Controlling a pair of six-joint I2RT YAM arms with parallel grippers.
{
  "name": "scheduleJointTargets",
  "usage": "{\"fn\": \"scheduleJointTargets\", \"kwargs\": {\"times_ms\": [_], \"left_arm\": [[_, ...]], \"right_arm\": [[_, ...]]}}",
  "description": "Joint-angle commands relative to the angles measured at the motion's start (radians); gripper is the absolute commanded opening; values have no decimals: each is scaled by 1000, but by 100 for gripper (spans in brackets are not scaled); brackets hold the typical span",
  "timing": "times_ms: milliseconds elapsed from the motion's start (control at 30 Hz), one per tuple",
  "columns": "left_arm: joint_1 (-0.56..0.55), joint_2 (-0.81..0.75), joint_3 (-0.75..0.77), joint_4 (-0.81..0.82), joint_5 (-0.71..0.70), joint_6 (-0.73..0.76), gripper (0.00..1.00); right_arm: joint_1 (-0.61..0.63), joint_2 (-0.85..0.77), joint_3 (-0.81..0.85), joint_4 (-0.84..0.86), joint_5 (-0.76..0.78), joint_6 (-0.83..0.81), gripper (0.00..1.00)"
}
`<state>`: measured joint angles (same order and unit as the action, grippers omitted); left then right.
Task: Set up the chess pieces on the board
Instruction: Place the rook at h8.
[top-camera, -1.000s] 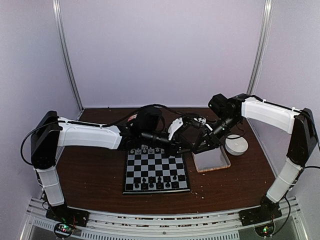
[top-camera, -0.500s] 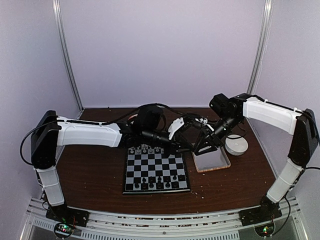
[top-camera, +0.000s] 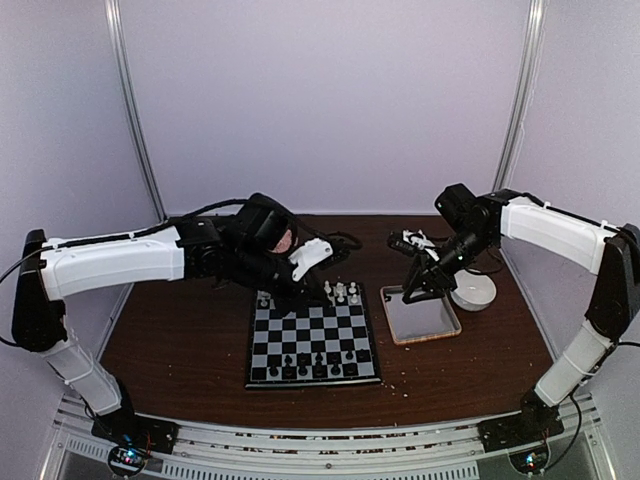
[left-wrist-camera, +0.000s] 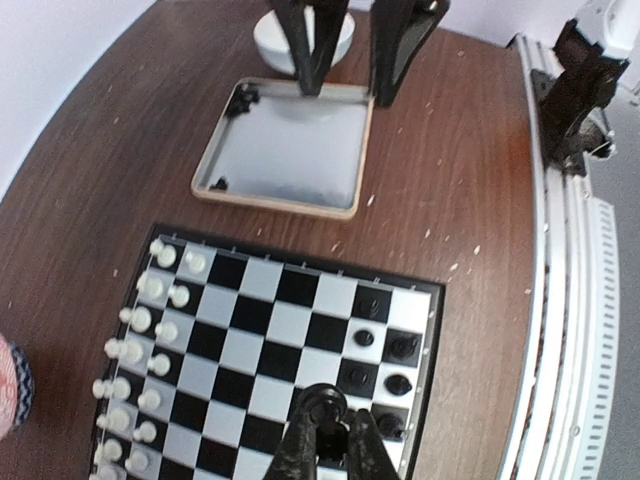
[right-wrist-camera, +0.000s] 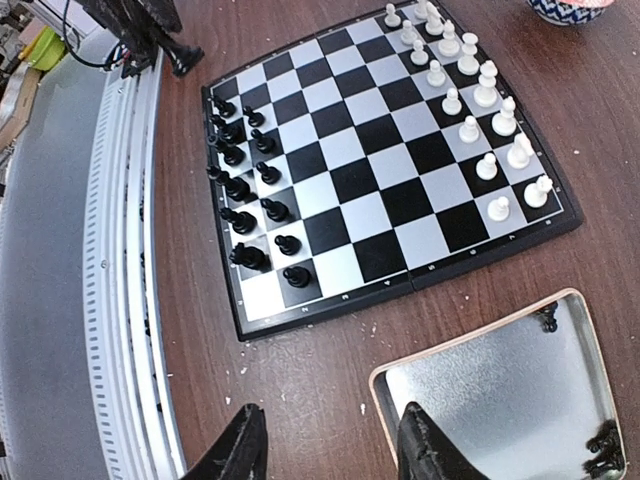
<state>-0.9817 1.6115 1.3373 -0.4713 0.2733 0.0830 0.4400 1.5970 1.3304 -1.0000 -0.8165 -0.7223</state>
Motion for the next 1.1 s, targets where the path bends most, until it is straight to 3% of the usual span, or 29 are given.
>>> {"fn": "scheduleJointTargets", "kwargs": {"times_ms": [0, 267, 400, 633, 1067], "left_arm": [[6, -71, -47, -232, -191, -59, 0], [6, -198, -104, -392, -313, -179, 0], [11, -265, -191, -415, -310, -201, 0], [12, -309, -344, -319, -229, -202, 0], [11, -192, -425, -144, -127, -202, 0]], "right_arm": [[-4, -18, -28, 52, 88, 27, 45], [-5, -15, -46, 85, 180, 24, 42], [-5, -5, -55, 113, 224, 47, 42], [-3, 15, -51, 114, 251, 49, 41], [-3, -8, -65, 121, 255, 50, 40]]}}
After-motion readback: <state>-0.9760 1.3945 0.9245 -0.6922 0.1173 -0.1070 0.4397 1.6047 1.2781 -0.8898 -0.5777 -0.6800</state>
